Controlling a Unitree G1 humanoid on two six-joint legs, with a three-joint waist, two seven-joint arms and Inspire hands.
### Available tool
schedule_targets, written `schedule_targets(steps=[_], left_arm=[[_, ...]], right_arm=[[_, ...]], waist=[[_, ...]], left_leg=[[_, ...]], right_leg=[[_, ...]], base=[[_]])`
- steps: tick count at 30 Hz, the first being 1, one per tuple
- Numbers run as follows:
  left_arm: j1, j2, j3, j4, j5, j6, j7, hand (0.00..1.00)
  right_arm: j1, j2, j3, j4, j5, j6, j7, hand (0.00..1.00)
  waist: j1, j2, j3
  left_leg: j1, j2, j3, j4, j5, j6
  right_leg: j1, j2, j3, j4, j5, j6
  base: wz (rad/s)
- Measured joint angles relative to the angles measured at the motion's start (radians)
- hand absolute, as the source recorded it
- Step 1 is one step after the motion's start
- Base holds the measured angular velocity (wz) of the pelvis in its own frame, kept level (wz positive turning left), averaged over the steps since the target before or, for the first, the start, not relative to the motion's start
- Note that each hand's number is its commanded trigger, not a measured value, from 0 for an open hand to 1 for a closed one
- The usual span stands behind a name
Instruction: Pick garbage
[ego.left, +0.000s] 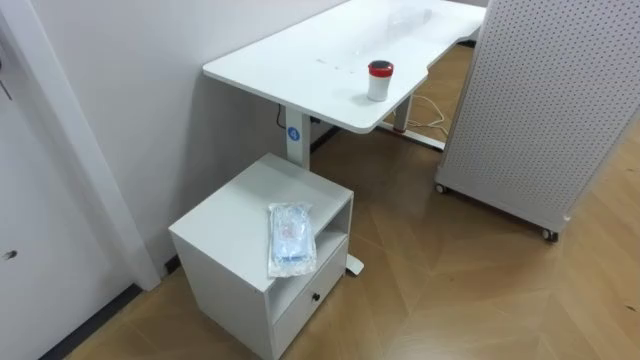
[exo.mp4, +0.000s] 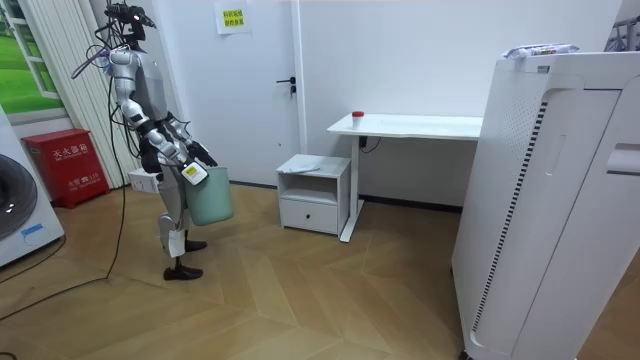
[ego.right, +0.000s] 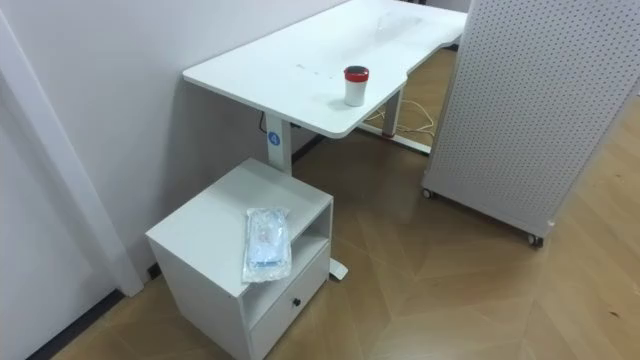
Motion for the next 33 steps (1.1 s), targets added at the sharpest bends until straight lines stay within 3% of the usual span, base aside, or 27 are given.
schedule_targets(steps=[22,33], left_arm=[[0.002,0.001,-0.001,0.001,-0.019,0.000,0.017,0.00],[0.046,0.009,-0.001,0.000,-0.018,0.000,0.019,0.00]], right_arm=[[0.000,0.000,0.000,0.006,0.000,0.000,-0.012,1.00],[-0.002,-0.007,0.000,0.006,0.011,0.000,-0.009,1.00]], waist=[[0.000,0.000,-0.0005],[0.001,0.002,-0.0037]], left_leg=[[0.001,0.000,0.001,0.000,0.000,0.000],[-0.005,0.000,-0.007,0.004,0.000,0.000]], right_leg=[[0.000,0.000,0.001,0.001,0.000,0.000],[0.000,0.000,-0.008,0.001,0.000,0.000]], base=[[0.00],[0.01]])
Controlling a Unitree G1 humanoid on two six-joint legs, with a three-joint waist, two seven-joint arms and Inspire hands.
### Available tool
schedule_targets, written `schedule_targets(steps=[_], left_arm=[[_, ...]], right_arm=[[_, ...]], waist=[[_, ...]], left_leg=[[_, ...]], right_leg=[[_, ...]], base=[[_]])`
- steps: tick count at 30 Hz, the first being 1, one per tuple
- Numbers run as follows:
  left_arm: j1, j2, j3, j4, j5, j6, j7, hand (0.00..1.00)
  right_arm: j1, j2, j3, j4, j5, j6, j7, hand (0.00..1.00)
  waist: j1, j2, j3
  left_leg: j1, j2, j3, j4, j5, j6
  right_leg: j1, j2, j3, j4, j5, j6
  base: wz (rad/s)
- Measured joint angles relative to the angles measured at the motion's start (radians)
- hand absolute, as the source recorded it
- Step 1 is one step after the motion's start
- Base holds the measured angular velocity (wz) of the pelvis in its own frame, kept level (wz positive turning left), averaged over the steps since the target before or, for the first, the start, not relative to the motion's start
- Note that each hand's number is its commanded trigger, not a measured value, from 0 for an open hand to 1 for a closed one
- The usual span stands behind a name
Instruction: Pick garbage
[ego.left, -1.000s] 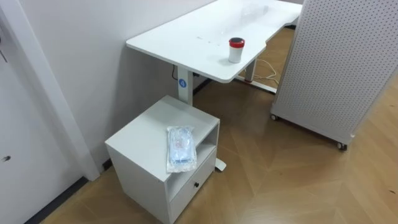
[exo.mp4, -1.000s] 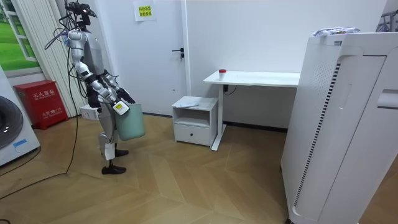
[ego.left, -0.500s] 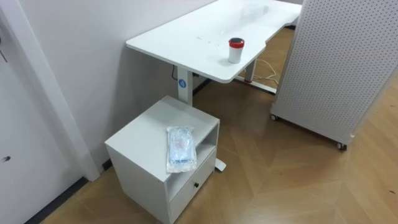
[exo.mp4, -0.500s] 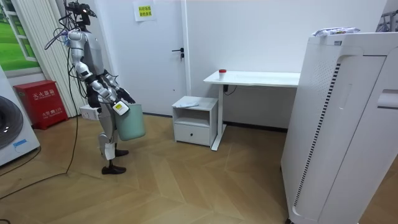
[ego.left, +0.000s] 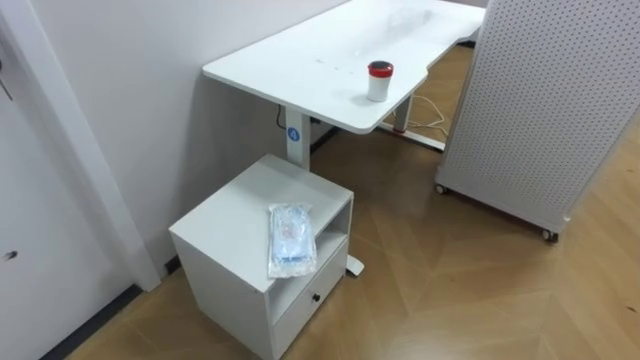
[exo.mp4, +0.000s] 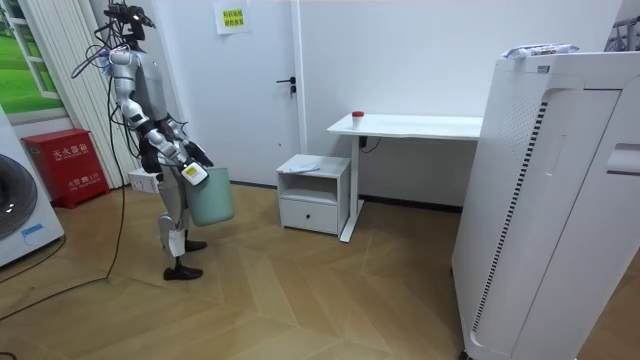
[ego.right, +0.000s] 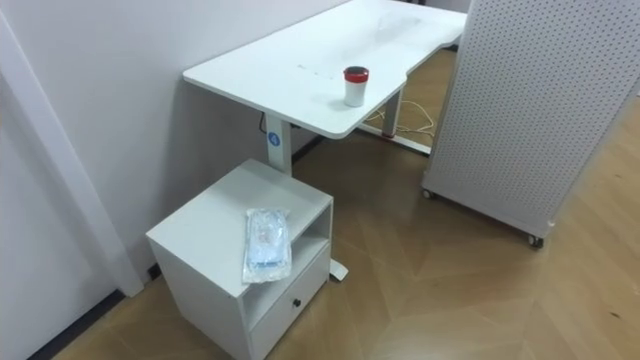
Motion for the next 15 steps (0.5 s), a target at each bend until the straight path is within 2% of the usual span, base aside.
schedule_targets(steps=[8,12,15], left_arm=[[0.001,-0.001,0.001,0.001,-0.001,0.000,0.006,0.00],[0.001,-0.001,0.001,0.006,-0.001,0.000,0.006,0.00],[0.004,0.000,0.006,0.020,0.001,0.000,0.006,0.00]], right_arm=[[0.001,0.001,-0.004,0.001,0.000,0.000,-0.001,1.00],[0.001,0.000,-0.008,0.002,0.000,0.000,0.000,1.00],[0.002,0.001,-0.008,0.001,-0.001,0.000,0.003,1.00]], waist=[[-0.005,0.002,-0.0019],[-0.007,0.001,0.0014],[-0.010,-0.006,0.0060]], left_leg=[[-0.011,-0.001,-0.018,0.016,0.000,0.000],[-0.011,0.000,-0.022,0.022,-0.005,-0.003],[-0.009,0.003,-0.030,0.044,-0.015,-0.006]], right_leg=[[0.005,-0.002,-0.017,0.002,0.000,0.000],[0.013,-0.001,-0.022,0.003,-0.006,-0.005],[0.018,0.000,-0.024,0.023,-0.024,-0.008]], base=[[0.06],[0.05],[0.06]])
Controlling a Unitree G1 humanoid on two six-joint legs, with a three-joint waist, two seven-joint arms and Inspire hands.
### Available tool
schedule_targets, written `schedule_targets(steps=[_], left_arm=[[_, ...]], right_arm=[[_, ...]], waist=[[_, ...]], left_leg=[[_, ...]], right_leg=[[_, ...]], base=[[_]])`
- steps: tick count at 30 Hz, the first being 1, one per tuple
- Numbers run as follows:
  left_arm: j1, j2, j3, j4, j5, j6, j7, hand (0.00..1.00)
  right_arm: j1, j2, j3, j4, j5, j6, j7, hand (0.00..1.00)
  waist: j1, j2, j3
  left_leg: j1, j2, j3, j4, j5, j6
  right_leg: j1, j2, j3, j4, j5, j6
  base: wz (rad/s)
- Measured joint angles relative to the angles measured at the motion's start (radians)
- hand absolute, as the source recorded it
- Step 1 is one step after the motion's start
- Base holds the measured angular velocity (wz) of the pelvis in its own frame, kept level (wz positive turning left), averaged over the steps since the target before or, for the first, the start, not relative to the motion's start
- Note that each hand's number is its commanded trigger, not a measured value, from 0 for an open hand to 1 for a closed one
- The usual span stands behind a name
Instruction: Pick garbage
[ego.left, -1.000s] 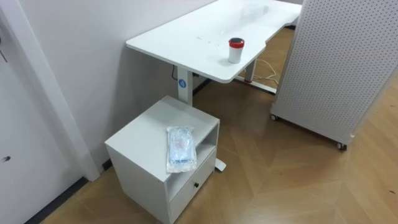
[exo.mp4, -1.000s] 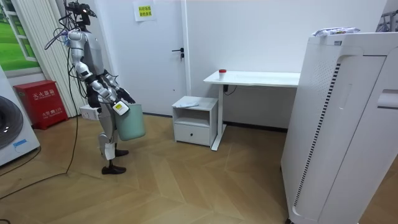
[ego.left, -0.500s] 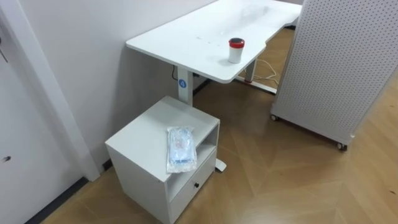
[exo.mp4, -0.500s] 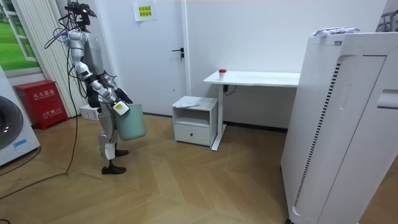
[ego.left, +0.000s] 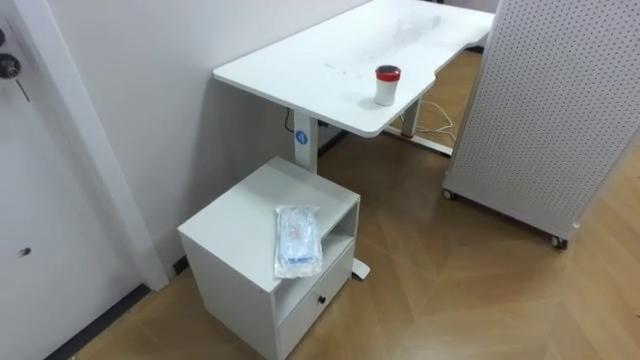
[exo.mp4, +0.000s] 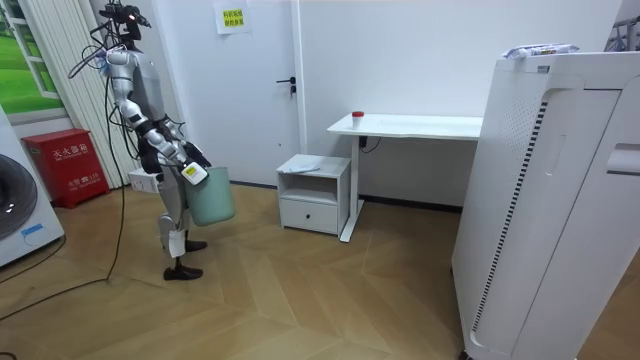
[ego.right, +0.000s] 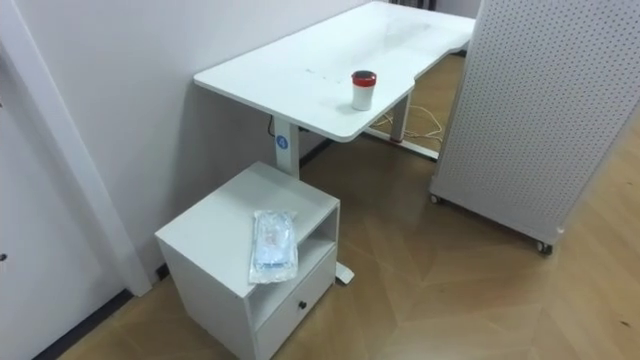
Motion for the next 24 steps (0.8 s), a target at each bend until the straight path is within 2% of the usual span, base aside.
schedule_targets(steps=[2,3,4,5,7,9,10,11,12,13,14,15,16,17,18,19,20,21,22,23,24], left_arm=[[0.008,0.000,0.014,0.000,0.002,0.001,-0.001,0.00],[0.011,0.000,0.016,0.000,0.002,0.002,-0.001,0.00],[0.013,0.002,0.018,0.002,0.002,0.006,-0.002,0.00],[0.013,0.003,0.023,0.005,0.002,0.013,-0.007,0.00],[0.013,0.003,0.029,0.011,0.002,0.024,-0.009,0.00],[0.012,0.004,0.032,0.020,-0.001,0.031,-0.010,0.00],[0.011,0.004,0.031,0.021,-0.002,0.041,-0.013,0.00],[0.012,0.005,0.029,0.021,-0.002,0.042,-0.019,0.00],[0.013,0.005,0.028,0.022,-0.002,0.043,-0.022,0.00],[0.018,0.003,0.017,0.025,-0.002,0.042,-0.030,0.00],[0.015,-0.002,-0.011,0.026,-0.002,0.042,-0.038,0.00],[0.014,-0.005,-0.022,0.025,-0.002,0.040,-0.044,0.00],[0.015,-0.007,-0.027,0.025,-0.003,0.036,-0.057,0.00],[0.018,-0.006,-0.022,0.026,-0.003,0.035,-0.063,0.00],[0.019,-0.004,-0.015,0.026,-0.002,0.035,-0.069,0.00],[0.023,0.000,-0.002,0.027,-0.004,0.035,-0.071,0.00],[0.027,0.008,0.005,0.029,-0.003,0.032,-0.071,0.00],[0.028,0.008,0.009,0.032,-0.003,0.029,-0.071,0.00],[0.026,0.007,0.014,0.034,-0.004,0.013,-0.071,0.00],[0.026,0.008,0.015,0.043,-0.005,-0.006,-0.071,0.00],[0.023,0.008,0.016,0.047,-0.007,-0.011,-0.071,0.00]], right_arm=[[0.000,0.000,-0.001,-0.002,-0.008,0.000,0.004,1.00],[0.000,0.001,-0.001,-0.002,-0.011,0.000,0.006,1.00],[-0.002,0.004,-0.001,-0.002,-0.012,0.000,0.007,1.00],[-0.003,0.009,-0.001,-0.002,-0.015,0.000,0.007,1.00],[-0.002,0.012,-0.001,-0.002,-0.017,0.000,0.007,1.00],[-0.002,0.012,-0.003,-0.006,-0.014,0.001,0.008,1.00],[-0.001,0.012,-0.003,-0.004,-0.004,0.001,0.007,1.00],[-0.002,0.011,-0.003,0.002,0.003,0.001,0.007,1.00],[-0.002,0.011,-0.003,0.007,0.004,0.001,0.006,1.00],[0.002,0.012,-0.013,0.017,0.010,0.002,0.004,1.00],[0.004,0.004,-0.025,0.018,0.031,0.002,-0.003,1.00],[0.001,0.000,-0.032,0.023,0.036,0.002,-0.006,1.00],[-0.003,-0.009,-0.035,0.028,0.041,0.002,-0.013,1.00],[-0.004,-0.011,-0.033,0.028,0.041,0.002,-0.014,1.00],[-0.003,-0.011,-0.032,0.028,0.041,0.002,-0.015,1.00],[-0.002,-0.013,-0.032,0.031,0.037,0.005,-0.020,1.00],[0.002,-0.014,-0.029,0.034,0.034,0.012,-0.024,1.00],[0.008,-0.016,-0.028,0.034,0.033,0.013,-0.023,1.00],[0.010,-0.019,-0.030,0.033,0.032,0.013,-0.026,1.00],[0.010,-0.023,-0.030,0.032,0.032,0.013,-0.029,1.00],[0.010,-0.024,-0.030,0.032,0.033,0.013,-0.030,1.00]], waist=[[0.000,-0.006,0.0036],[0.000,-0.005,0.0031],[0.002,-0.006,0.0033],[0.003,-0.006,0.0033],[0.002,-0.014,-0.0006],[0.005,-0.013,-0.0008],[0.006,-0.008,-0.0005],[-0.001,0.000,0.0032],[-0.004,0.001,0.0066],[-0.008,-0.005,0.0097],[-0.009,-0.002,0.0100],[-0.007,0.000,0.0101],[0.024,0.005,0.0054],[0.051,0.020,0.0040],[0.058,0.029,0.0021],[0.062,0.039,0.0017],[0.060,0.027,-0.0003],[0.060,0.020,-0.0071],[0.057,0.014,-0.0162],[0.057,-0.004,-0.0098],[0.061,-0.011,-0.0074]], left_leg=[[-0.011,0.016,-0.003,0.056,-0.027,-0.007],[-0.020,0.019,-0.003,0.080,-0.041,-0.009],[-0.038,0.034,-0.001,0.133,-0.064,-0.017],[-0.056,0.039,0.005,0.176,-0.080,-0.026],[-0.075,0.053,0.026,0.223,-0.089,-0.037],[-0.094,0.074,0.062,0.274,-0.095,-0.048],[-0.123,0.097,0.089,0.343,-0.094,-0.049],[-0.179,0.123,0.091,0.461,-0.079,-0.044],[-0.218,0.129,0.088,0.530,-0.058,-0.036],[-0.268,0.107,0.088,0.564,-0.065,-0.019],[-0.321,0.059,0.097,0.511,-0.069,-0.011],[-0.342,0.037,0.100,0.464,-0.064,-0.012],[-0.371,0.002,0.120,0.344,-0.031,-0.031],[-0.388,-0.015,0.121,0.207,0.021,-0.031],[-0.392,-0.015,0.120,0.145,0.044,-0.028],[-0.393,-0.011,0.121,0.056,0.092,-0.014],[-0.390,-0.008,0.136,0.049,0.166,0.001],[-0.384,-0.008,0.150,0.055,0.195,0.016],[-0.387,-0.018,0.160,0.087,0.212,0.035],[-0.390,-0.024,0.176,0.139,0.199,0.055],[-0.391,-0.027,0.180,0.170,0.191,0.072]], right_leg=[[-0.005,0.005,-0.003,0.035,-0.026,-0.006],[-0.010,0.008,-0.003,0.049,-0.035,-0.008],[-0.025,0.013,-0.005,0.087,-0.055,-0.015],[-0.044,0.016,-0.006,0.127,-0.077,-0.022],[-0.063,0.020,-0.006,0.161,-0.105,-0.034],[-0.070,0.030,-0.003,0.189,-0.138,-0.052],[-0.066,0.046,0.008,0.190,-0.149,-0.068],[-0.057,0.067,0.031,0.190,-0.156,-0.085],[-0.043,0.076,0.044,0.193,-0.159,-0.095],[-0.031,0.081,0.077,0.203,-0.173,-0.112],[-0.034,0.083,0.104,0.210,-0.182,-0.119],[-0.037,0.084,0.123,0.213,-0.186,-0.119],[-0.044,0.086,0.167,0.220,-0.192,-0.125],[-0.045,0.094,0.194,0.225,-0.202,-0.124],[-0.041,0.098,0.198,0.225,-0.208,-0.125],[-0.029,0.101,0.199,0.235,-0.231,-0.128],[-0.017,0.094,0.219,0.258,-0.268,-0.120],[-0.014,0.088,0.227,0.265,-0.283,-0.114],[-0.001,0.073,0.236,0.265,-0.302,-0.092],[0.020,0.053,0.234,0.258,-0.317,-0.075],[0.031,0.044,0.230,0.256,-0.326,-0.068]], base=[[0.05],[-0.04],[-0.05],[-0.04],[0.00],[0.05],[0.17],[0.24],[0.37],[0.48],[0.42],[0.04],[-0.48],[-0.63],[-0.62],[-0.49],[-0.44],[-0.36],[-0.33],[-0.39],[-0.43]])
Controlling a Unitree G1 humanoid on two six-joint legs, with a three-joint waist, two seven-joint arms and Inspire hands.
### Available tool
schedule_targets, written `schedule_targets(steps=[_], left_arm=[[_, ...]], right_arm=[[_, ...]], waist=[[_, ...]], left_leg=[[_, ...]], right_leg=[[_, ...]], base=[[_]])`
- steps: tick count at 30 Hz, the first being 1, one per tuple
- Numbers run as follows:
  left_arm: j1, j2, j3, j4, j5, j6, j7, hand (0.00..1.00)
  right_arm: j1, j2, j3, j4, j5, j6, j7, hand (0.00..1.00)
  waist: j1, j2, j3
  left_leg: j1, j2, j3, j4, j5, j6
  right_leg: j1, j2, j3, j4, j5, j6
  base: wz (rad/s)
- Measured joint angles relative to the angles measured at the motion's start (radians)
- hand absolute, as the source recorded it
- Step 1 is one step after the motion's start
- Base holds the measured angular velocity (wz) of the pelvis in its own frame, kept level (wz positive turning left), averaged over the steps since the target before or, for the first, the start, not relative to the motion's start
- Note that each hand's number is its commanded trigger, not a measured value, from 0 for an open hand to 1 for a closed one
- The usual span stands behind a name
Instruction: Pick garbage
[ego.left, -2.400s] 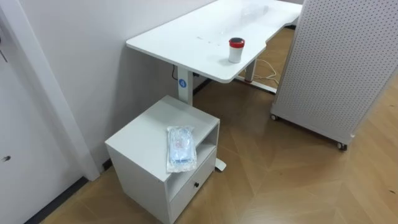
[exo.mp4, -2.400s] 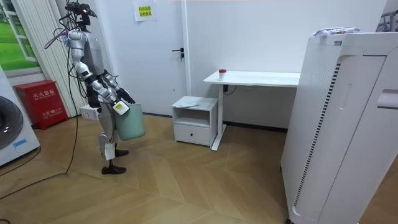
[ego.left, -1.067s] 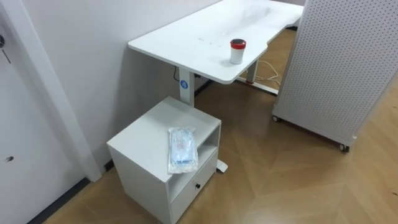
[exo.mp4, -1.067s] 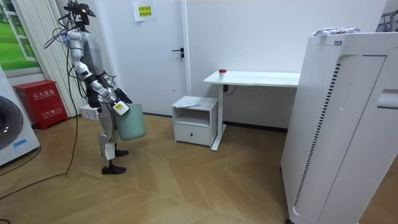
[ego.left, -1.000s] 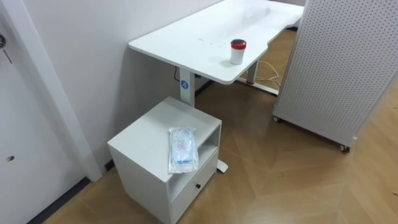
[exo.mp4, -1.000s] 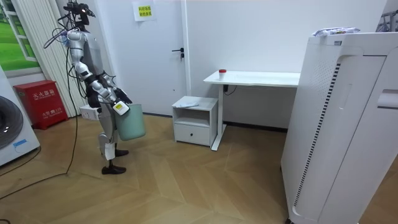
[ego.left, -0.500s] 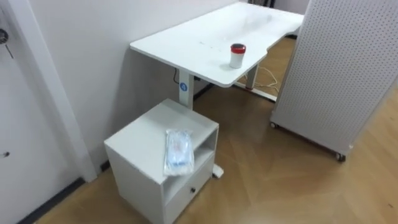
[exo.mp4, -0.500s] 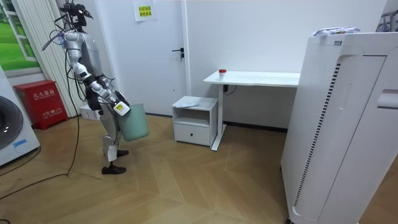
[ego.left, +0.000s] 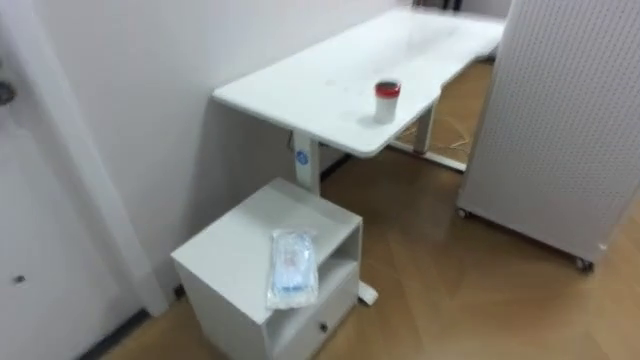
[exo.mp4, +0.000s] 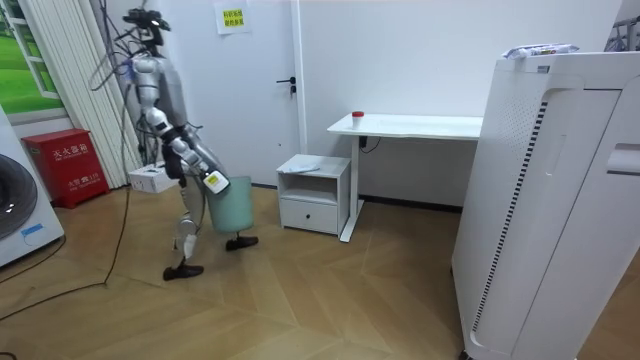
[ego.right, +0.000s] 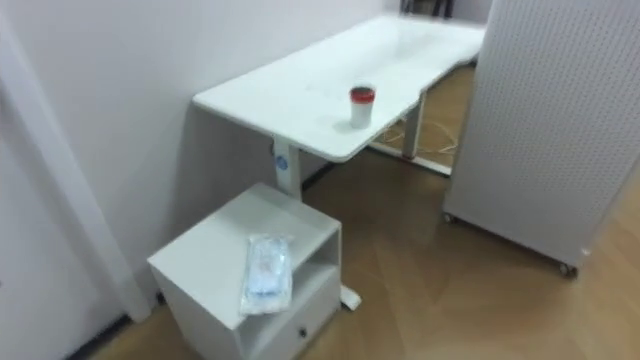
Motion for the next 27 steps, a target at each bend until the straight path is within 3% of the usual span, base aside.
schedule_targets(steps=[1,2,4,6,7,10,12,13,15,17,18,19,20,23,27], left_arm=[[-0.006,0.001,0.000,0.002,-0.013,-0.006,-0.001,0.00],[-0.022,-0.002,-0.001,0.002,-0.014,-0.012,-0.001,0.00],[-0.042,-0.002,-0.001,0.012,-0.017,-0.029,-0.004,0.00],[-0.076,0.000,-0.002,0.012,-0.034,-0.039,-0.003,0.00],[-0.092,0.002,-0.003,0.011,-0.034,-0.043,-0.003,0.00],[-0.121,0.001,-0.006,0.008,-0.035,-0.049,0.002,0.00],[-0.129,0.002,-0.010,-0.001,-0.058,-0.050,0.007,0.00],[-0.136,0.002,-0.026,-0.001,-0.097,-0.052,0.014,0.00],[-0.137,0.003,-0.034,-0.010,-0.150,-0.062,0.032,0.00],[-0.139,0.002,-0.057,-0.030,-0.188,-0.074,0.044,0.00],[-0.140,0.002,-0.066,-0.030,-0.193,-0.076,0.045,0.00],[-0.140,0.001,-0.073,-0.030,-0.193,-0.079,0.046,0.00],[-0.138,-0.001,-0.075,-0.027,-0.193,-0.079,0.052,0.00],[-0.124,0.003,-0.079,-0.026,-0.193,-0.097,0.084,0.00],[-0.122,0.004,-0.078,-0.025,-0.190,-0.100,0.121,0.00]], right_arm=[[0.002,0.002,0.001,0.000,0.001,0.000,-0.002,1.00],[0.005,0.001,-0.001,0.000,-0.002,0.000,-0.006,1.00],[0.000,-0.001,0.000,-0.006,-0.001,0.000,-0.010,1.00],[-0.010,0.000,0.001,-0.013,-0.002,0.000,-0.013,1.00],[-0.016,0.000,0.001,-0.021,-0.003,0.000,-0.014,1.00],[-0.037,0.005,0.003,-0.021,-0.003,-0.001,-0.012,1.00],[-0.058,0.005,0.012,-0.028,-0.007,-0.001,-0.005,1.00],[-0.062,0.004,0.019,-0.036,0.001,-0.001,-0.007,1.00],[-0.061,0.004,0.042,-0.059,0.001,-0.002,-0.008,1.00],[-0.060,0.011,0.045,-0.077,0.000,-0.007,-0.009,1.00],[-0.059,0.012,0.047,-0.077,-0.002,-0.009,-0.012,1.00],[-0.055,0.015,0.051,-0.074,-0.003,-0.011,-0.014,1.00],[-0.051,0.016,0.053,-0.067,-0.003,-0.013,-0.015,1.00],[-0.052,0.014,0.068,-0.054,-0.002,-0.031,-0.013,1.00],[-0.052,-0.003,0.069,-0.054,-0.002,-0.048,-0.004,1.00]], waist=[[0.000,-0.016,0.0017],[-0.003,-0.022,-0.0013],[-0.004,-0.024,0.0002],[-0.002,-0.026,0.0011],[-0.003,-0.025,0.0020],[0.007,-0.010,0.0067],[0.004,0.009,0.0158],[-0.001,0.021,0.0188],[-0.002,0.029,0.0157],[-0.025,0.035,0.0158],[-0.028,0.033,0.0135],[-0.031,0.026,0.0098],[-0.035,0.027,0.0073],[-0.020,0.035,0.0037],[-0.022,0.035,0.0039]], left_leg=[[-0.004,-0.013,0.000,0.062,-0.052,0.025],[-0.014,-0.014,0.007,0.120,-0.104,0.034],[-0.016,-0.015,0.016,0.174,-0.165,0.042],[-0.001,-0.020,0.029,0.195,-0.201,0.053],[0.013,-0.029,0.029,0.199,-0.221,0.058],[0.063,-0.031,0.024,0.180,-0.261,0.061],[0.083,-0.021,0.014,0.165,-0.273,0.060],[0.094,-0.012,0.013,0.150,-0.273,0.060],[0.099,-0.008,-0.002,0.130,-0.271,0.055],[0.109,-0.002,-0.022,0.103,-0.269,0.047],[0.117,-0.002,-0.021,0.090,-0.265,0.042],[0.134,-0.002,-0.019,0.071,-0.262,0.035],[0.153,0.005,-0.021,0.060,-0.263,0.023],[0.192,0.031,-0.036,0.002,-0.256,-0.007],[0.203,0.041,-0.045,-0.030,-0.251,-0.023]], right_leg=[[0.032,-0.017,-0.011,-0.013,-0.013,0.015],[0.047,-0.029,-0.018,-0.007,-0.019,0.025],[0.026,-0.048,-0.039,0.092,-0.019,0.038],[-0.031,-0.083,-0.058,0.247,0.010,0.090],[-0.071,-0.102,-0.075,0.348,0.053,0.111],[-0.170,-0.135,-0.115,0.549,0.225,0.111],[-0.250,-0.135,-0.128,0.612,0.199,0.099],[-0.312,-0.136,-0.150,0.607,0.170,0.093],[-0.387,-0.135,-0.164,0.505,0.140,0.092],[-0.415,-0.139,-0.165,0.259,0.146,0.086],[-0.411,-0.143,-0.165,0.191,0.162,0.088],[-0.393,-0.142,-0.163,0.063,0.234,0.097],[-0.371,-0.131,-0.164,0.022,0.306,0.103],[-0.304,-0.088,-0.187,-0.075,0.329,0.086],[-0.288,-0.072,-0.201,-0.112,0.331,0.082]], base=[[-0.30],[-0.19],[-0.05],[-0.02],[0.00],[-0.11],[-0.08],[0.06],[0.22],[0.46],[0.47],[0.44],[0.39],[0.06],[0.04]])
